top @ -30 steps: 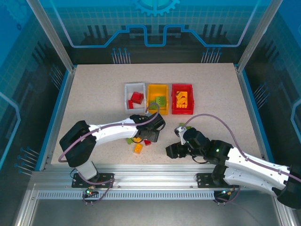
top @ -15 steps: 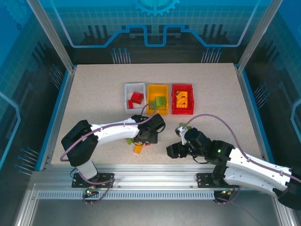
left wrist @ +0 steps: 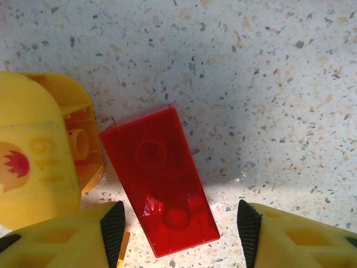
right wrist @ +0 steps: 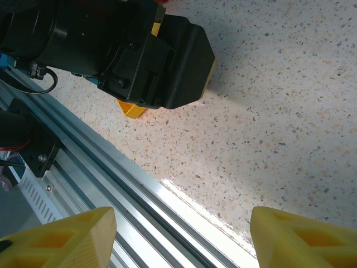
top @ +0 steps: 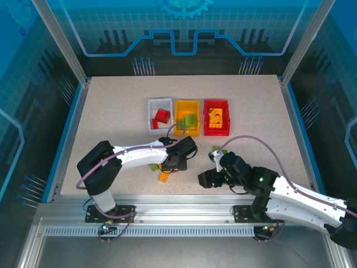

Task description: Sort the legos into containers by color

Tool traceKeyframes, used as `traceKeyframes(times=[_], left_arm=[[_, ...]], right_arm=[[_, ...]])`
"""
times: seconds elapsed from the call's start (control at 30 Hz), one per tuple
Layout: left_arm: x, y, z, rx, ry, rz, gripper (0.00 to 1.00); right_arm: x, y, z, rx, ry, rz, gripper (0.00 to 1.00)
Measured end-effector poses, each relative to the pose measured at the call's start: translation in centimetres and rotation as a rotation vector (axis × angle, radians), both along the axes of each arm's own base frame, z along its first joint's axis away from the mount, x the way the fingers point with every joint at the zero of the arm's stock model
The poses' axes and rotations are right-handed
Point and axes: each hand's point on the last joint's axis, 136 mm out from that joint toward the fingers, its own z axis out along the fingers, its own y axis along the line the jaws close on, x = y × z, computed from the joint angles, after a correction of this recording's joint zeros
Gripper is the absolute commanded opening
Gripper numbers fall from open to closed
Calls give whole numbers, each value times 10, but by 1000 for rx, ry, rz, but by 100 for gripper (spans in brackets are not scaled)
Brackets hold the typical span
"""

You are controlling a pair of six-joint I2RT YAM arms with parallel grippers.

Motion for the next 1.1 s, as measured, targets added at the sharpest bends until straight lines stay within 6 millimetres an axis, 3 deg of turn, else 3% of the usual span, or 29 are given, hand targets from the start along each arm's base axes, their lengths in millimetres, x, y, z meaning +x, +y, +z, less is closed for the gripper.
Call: traceKeyframes(times=[0.23,0.4,0.47,0.6,0.7,0.8,0.97,1.1], left_arm=[[1,-1,-14,24,14,-2,48],[2,-3,-23,39,23,-10,30],[5,-6,-21,34,8,-18,25],[14,-6,-12,47,-34,-36,24],[27,-3,10,34,-80,-39,25],[55,12,48,-24,-153,-6,25],[126,57,107,-118,-271,71,26],[170,74,123,-161,-303,53,26]], right_arm=[[0,0,0,0,0,0,66],[0,0,0,1,-1,-1,66],[0,0,1,3,-2,0,66],[0,0,1,3,-3,-2,65],[2,0,1,1,-8,-6,65],[8,4,3,-6,-21,-11,64],[34,32,25,0,-73,-11,61],[69,57,53,39,-122,-48,60]])
